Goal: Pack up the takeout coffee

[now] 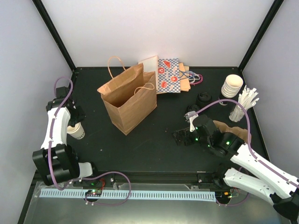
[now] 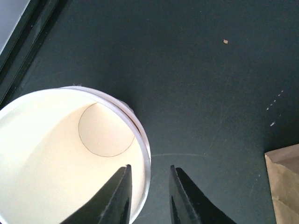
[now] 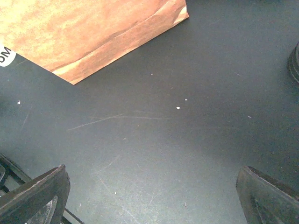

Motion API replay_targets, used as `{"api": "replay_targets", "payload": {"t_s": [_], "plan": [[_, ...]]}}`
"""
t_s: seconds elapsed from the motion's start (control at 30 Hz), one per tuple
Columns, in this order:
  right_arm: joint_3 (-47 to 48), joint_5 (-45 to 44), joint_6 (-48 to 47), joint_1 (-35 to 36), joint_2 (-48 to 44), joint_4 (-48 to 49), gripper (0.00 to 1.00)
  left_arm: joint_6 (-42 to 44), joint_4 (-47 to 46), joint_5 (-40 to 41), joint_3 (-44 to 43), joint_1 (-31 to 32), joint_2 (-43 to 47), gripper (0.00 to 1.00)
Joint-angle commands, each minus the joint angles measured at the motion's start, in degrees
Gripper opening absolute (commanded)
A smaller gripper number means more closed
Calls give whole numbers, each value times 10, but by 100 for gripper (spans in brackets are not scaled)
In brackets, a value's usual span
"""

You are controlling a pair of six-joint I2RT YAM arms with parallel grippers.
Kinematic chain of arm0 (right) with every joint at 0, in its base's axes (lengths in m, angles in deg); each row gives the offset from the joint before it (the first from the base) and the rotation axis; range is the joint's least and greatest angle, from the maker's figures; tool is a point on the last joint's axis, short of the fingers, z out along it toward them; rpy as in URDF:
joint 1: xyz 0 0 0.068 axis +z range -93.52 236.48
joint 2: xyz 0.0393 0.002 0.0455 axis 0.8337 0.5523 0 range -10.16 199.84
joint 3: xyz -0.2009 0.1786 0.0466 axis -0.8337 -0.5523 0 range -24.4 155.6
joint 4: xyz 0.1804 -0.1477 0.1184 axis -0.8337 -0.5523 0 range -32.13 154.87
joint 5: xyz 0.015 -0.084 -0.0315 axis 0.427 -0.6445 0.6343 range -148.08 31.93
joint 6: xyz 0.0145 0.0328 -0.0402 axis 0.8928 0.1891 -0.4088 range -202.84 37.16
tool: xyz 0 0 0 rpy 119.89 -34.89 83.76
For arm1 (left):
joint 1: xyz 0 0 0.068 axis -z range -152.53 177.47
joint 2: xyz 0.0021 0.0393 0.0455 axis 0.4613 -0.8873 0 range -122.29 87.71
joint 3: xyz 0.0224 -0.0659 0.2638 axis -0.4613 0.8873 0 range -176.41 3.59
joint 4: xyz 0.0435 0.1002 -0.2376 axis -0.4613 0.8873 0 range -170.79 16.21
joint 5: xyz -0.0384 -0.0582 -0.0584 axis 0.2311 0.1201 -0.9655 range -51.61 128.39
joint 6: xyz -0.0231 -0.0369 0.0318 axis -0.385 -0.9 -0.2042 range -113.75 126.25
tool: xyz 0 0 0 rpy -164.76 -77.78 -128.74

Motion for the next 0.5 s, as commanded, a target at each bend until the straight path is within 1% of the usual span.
{"api": "replay_targets", "payload": {"t_s": [0.0, 0.17, 0.47], "plan": [[17, 1, -22, -3, 2, -1, 100, -1, 0, 19, -13, -4, 7, 27], [20, 5, -25, -3, 1, -1, 100, 1, -4, 45, -12, -4, -2, 27], [24, 3, -25, -3, 2, -4, 100, 1, -11, 56, -16, -4, -21, 23]]}}
